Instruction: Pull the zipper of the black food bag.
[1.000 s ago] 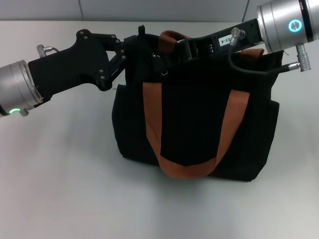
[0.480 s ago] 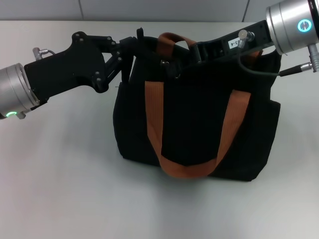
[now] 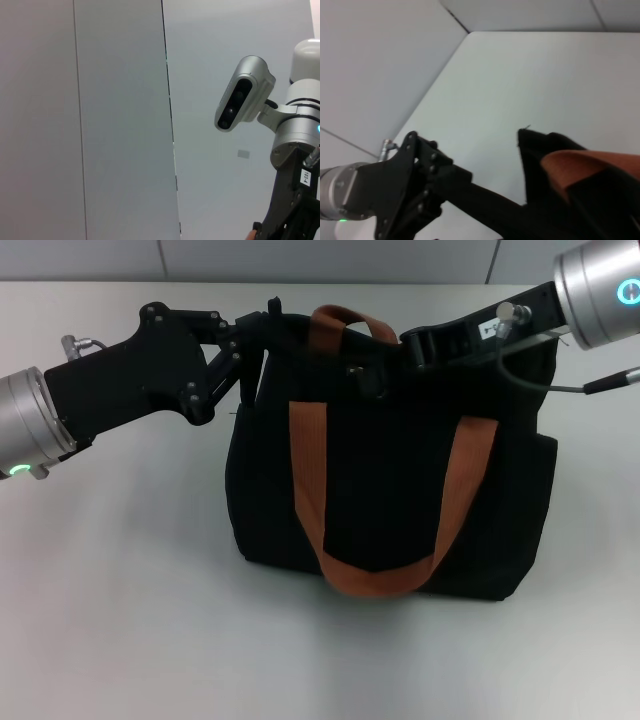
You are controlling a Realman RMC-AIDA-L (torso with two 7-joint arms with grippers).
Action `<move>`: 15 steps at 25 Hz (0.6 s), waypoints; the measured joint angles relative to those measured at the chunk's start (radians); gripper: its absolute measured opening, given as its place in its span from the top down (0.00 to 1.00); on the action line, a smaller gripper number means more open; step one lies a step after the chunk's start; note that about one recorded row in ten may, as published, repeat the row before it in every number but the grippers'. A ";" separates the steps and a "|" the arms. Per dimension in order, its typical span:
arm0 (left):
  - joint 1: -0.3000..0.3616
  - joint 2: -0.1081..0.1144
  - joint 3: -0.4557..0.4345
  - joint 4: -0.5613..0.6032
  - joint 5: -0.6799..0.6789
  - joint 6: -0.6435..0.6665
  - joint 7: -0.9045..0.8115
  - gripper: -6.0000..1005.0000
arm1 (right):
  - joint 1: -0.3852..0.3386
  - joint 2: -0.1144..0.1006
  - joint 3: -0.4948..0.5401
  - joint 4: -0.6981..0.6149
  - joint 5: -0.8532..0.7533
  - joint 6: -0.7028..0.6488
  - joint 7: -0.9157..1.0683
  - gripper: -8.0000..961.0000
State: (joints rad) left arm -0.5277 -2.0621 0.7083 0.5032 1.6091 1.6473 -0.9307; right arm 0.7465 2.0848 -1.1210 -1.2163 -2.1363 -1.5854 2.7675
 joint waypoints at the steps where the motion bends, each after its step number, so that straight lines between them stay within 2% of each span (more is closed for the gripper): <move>1: 0.000 -0.001 0.000 0.000 0.000 0.000 0.001 0.97 | -0.007 0.000 0.000 -0.016 -0.006 -0.001 0.008 0.95; 15: 0.002 0.000 -0.015 0.000 0.000 -0.007 0.005 0.97 | -0.137 0.003 -0.004 -0.218 -0.060 -0.050 0.096 0.93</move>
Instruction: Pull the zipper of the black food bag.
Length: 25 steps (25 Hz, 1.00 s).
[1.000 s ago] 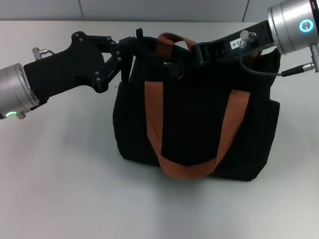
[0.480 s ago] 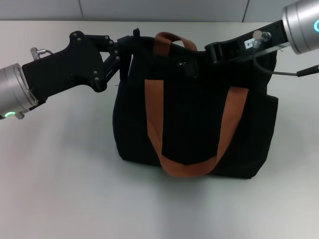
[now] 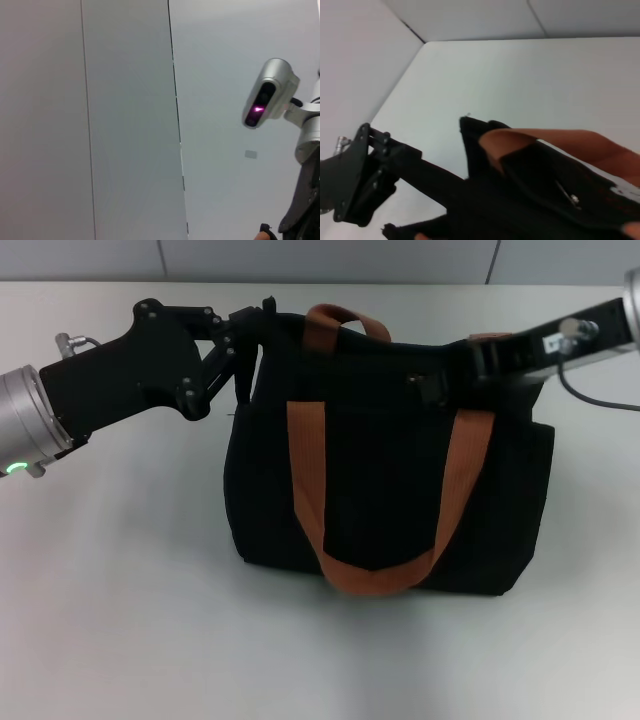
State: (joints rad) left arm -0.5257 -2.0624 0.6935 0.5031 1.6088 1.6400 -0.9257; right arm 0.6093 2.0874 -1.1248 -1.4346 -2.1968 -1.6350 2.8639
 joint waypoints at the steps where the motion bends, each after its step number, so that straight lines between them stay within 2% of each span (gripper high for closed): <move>1: 0.000 0.000 0.000 0.000 0.000 0.000 0.000 0.97 | -0.013 0.000 0.003 -0.015 -0.002 -0.005 0.004 0.93; 12: 0.006 0.002 0.000 0.000 0.000 -0.003 0.002 0.97 | -0.109 0.004 0.061 -0.144 -0.024 -0.058 0.023 0.91; 20: 0.011 0.003 -0.001 0.000 0.000 -0.004 0.002 0.97 | -0.121 0.004 0.098 -0.167 -0.023 -0.078 0.023 0.90; 25: 0.011 0.004 -0.002 0.000 0.000 -0.004 0.002 0.97 | -0.120 -0.002 0.128 -0.139 0.044 -0.080 -0.029 0.89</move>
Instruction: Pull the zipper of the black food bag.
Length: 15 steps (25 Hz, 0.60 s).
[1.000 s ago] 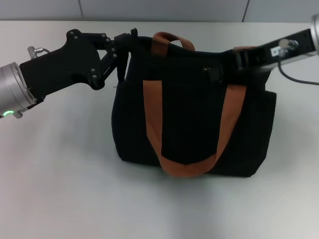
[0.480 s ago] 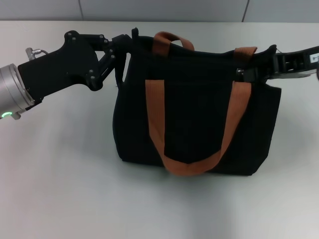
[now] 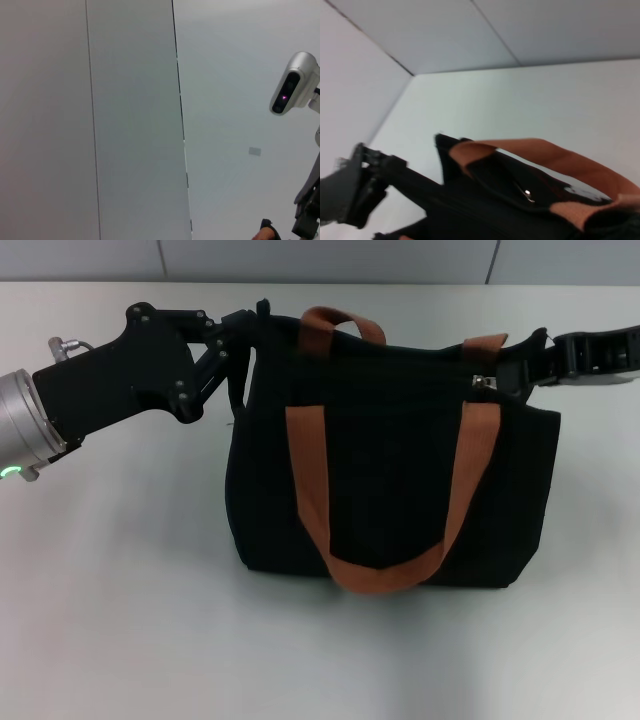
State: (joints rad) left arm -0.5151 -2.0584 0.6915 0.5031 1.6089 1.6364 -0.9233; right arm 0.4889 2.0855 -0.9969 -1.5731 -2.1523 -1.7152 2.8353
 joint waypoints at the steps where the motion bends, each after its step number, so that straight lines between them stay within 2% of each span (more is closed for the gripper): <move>1: 0.000 0.000 0.000 0.000 0.000 0.000 0.000 0.97 | -0.001 -0.001 0.011 0.010 0.019 0.000 -0.024 0.89; 5: 0.000 -0.002 0.000 0.000 0.000 0.000 0.000 0.97 | -0.011 -0.002 0.058 0.056 0.092 0.011 -0.127 0.89; 8: 0.000 -0.002 0.000 0.000 0.000 0.000 0.000 0.97 | -0.015 -0.004 0.129 0.116 0.171 0.014 -0.240 0.88; 15: 0.025 -0.004 0.000 -0.002 0.000 0.000 0.000 0.97 | -0.038 -0.009 0.257 0.366 0.452 -0.060 -0.640 0.65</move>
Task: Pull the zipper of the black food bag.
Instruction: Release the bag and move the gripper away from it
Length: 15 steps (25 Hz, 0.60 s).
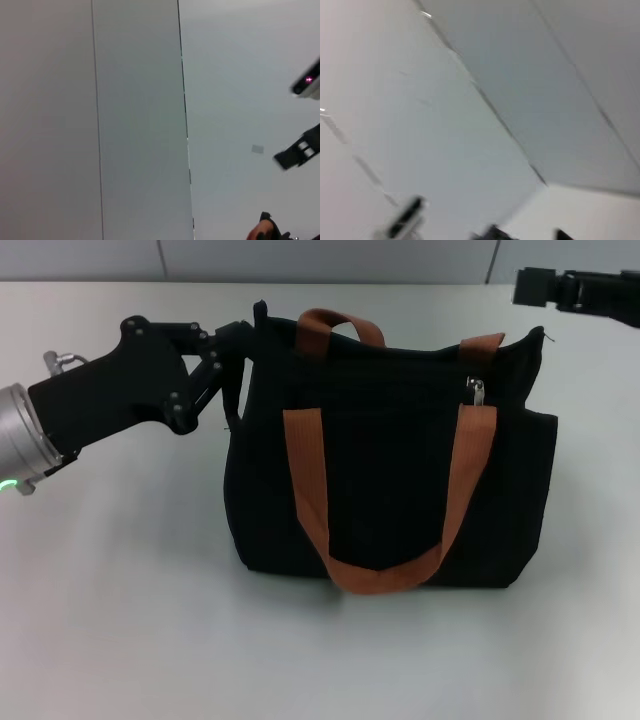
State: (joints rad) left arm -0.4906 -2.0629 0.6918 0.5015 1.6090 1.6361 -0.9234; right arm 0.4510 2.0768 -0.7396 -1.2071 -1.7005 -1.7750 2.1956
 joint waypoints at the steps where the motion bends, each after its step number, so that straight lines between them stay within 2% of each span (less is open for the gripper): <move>1: 0.003 0.000 0.000 -0.001 0.000 -0.001 0.000 0.97 | -0.003 -0.003 0.013 0.053 0.033 -0.029 -0.075 0.60; 5: 0.008 0.000 0.001 -0.003 0.000 -0.001 0.000 0.97 | -0.004 -0.028 0.049 0.249 0.090 -0.169 -0.357 0.41; 6: 0.008 0.000 0.002 -0.004 0.001 -0.001 0.000 0.97 | -0.005 -0.041 0.055 0.344 0.087 -0.237 -0.503 0.37; 7: 0.009 -0.001 0.004 -0.005 0.002 -0.001 0.000 0.97 | -0.005 -0.041 0.055 0.344 0.087 -0.237 -0.503 0.32; 9: 0.009 -0.002 0.007 -0.006 0.007 -0.004 -0.002 0.97 | -0.024 -0.058 0.050 0.457 0.063 -0.294 -0.718 0.23; 10: 0.009 -0.002 0.008 -0.006 0.008 -0.007 -0.005 0.97 | -0.024 -0.058 0.050 0.457 0.063 -0.294 -0.718 0.22; 12: 0.008 -0.002 0.009 -0.007 0.009 -0.015 -0.010 0.97 | -0.046 -0.063 0.043 0.520 0.019 -0.328 -0.875 0.20; 14: 0.009 -0.002 0.009 -0.007 0.009 -0.020 -0.012 0.97 | -0.078 -0.056 0.042 0.576 -0.084 -0.350 -1.074 0.18; 15: 0.009 -0.002 0.009 -0.007 0.009 -0.020 -0.012 0.96 | -0.078 -0.056 0.042 0.576 -0.084 -0.350 -1.074 0.18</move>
State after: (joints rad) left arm -0.4817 -2.0647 0.7009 0.4941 1.6180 1.6166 -0.9350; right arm 0.3734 2.0205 -0.6972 -0.6316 -1.7848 -2.1253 1.1219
